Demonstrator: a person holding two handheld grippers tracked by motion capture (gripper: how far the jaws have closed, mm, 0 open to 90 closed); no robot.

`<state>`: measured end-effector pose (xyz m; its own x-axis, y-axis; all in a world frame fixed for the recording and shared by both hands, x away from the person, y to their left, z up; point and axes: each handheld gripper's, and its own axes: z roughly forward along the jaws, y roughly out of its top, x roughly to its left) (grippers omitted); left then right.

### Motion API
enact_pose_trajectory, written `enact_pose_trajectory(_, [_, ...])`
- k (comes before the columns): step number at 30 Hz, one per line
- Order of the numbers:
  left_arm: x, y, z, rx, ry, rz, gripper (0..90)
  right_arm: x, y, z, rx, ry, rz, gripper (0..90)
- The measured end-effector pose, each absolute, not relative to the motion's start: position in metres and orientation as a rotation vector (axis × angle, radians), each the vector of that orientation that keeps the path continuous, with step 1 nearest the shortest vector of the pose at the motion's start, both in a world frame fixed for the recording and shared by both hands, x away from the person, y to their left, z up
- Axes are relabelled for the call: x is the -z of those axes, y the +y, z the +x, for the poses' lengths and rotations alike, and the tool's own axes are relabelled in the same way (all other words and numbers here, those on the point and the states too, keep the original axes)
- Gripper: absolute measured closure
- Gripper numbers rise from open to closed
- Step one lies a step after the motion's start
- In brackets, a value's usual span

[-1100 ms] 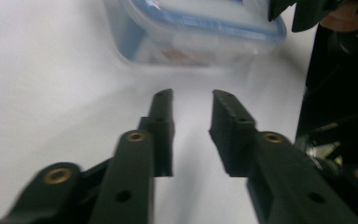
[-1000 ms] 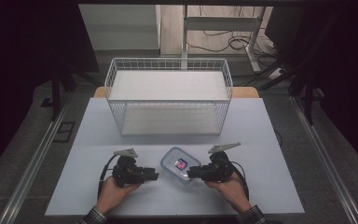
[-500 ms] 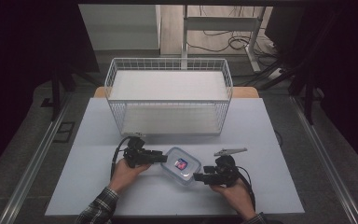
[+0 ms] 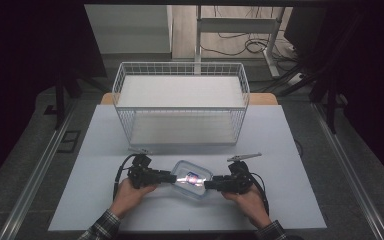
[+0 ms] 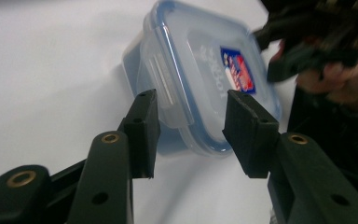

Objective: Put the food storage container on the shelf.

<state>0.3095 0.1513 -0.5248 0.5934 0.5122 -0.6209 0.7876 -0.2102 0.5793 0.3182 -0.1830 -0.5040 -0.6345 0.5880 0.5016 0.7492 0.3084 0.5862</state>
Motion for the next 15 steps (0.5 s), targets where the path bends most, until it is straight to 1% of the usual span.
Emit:
enact_pose_trajectory(2, [0.526, 0.155, 0.300, 0.357, 1.052, 1.888, 55.8, 0.503, -0.180, 0.318, 1.231, -2.379, -1.216, 52.5])
enact_pose_trajectory(3, [0.526, 0.155, 0.300, 0.357, 1.052, 1.888, 56.3, 0.503, -0.180, 0.318, 1.231, -2.379, -1.216, 52.5])
enact_pose_trajectory(4, [0.527, 0.159, 0.290, 0.345, 1.053, 1.876, 57.7, 0.503, -0.177, 0.317, 1.230, -2.379, -1.194, 52.5])
enact_pose_trajectory(7, [0.526, 0.162, 0.278, 0.319, 1.037, 1.880, 61.3, 0.503, -0.175, 0.314, 1.229, -2.376, -1.156, 53.0])
enact_pose_trajectory(9, [0.526, 0.160, 0.272, 0.305, 1.031, 1.898, 61.1, 0.503, -0.175, 0.312, 1.231, -2.377, -1.144, 53.5])
enact_pose_trajectory(12, [0.527, 0.156, 0.266, 0.279, 1.013, 1.935, 58.4, 0.502, -0.175, 0.308, 1.244, -2.388, -1.109, 55.8])
enact_pose_trajectory(13, [0.527, 0.156, 0.266, 0.279, 1.013, 1.935, 59.7, 0.502, -0.175, 0.308, 1.244, -2.388, -1.109, 55.8])
enact_pose_trajectory(14, [0.522, 0.157, 0.266, 0.237, 0.983, 1.961, 61.2, 0.501, -0.174, 0.305, 1.250, -2.407, -1.097, 56.0])
enact_pose_trajectory(15, [0.522, 0.157, 0.266, 0.237, 0.983, 1.961, 60.9, 0.501, -0.174, 0.305, 1.254, -2.415, -1.092, 56.1])
